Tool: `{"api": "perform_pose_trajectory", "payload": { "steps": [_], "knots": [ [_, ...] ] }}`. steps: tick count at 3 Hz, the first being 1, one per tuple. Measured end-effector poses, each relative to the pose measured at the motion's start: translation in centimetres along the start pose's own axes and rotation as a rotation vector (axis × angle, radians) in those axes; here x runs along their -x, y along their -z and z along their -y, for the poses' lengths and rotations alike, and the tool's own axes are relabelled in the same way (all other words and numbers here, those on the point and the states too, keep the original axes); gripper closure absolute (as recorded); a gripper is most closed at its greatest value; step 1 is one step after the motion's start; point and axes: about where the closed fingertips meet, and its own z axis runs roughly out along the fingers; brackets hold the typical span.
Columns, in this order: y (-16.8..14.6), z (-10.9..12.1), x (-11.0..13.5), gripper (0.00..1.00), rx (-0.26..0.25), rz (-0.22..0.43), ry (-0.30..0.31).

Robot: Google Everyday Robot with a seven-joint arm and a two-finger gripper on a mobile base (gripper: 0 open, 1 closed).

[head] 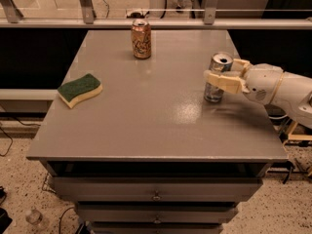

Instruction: Move redbull can near sponge

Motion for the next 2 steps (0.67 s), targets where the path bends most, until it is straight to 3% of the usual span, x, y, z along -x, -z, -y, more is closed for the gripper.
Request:
{"api": "perform_pose_trajectory", "payload": {
  "steps": [1, 2],
  "knots": [
    [-0.25, -0.15, 0.08, 1.00, 0.005, 0.001, 0.001],
    [-0.31, -0.19, 0.11, 1.00, 0.006, 0.001, 0.001]
  ]
}}
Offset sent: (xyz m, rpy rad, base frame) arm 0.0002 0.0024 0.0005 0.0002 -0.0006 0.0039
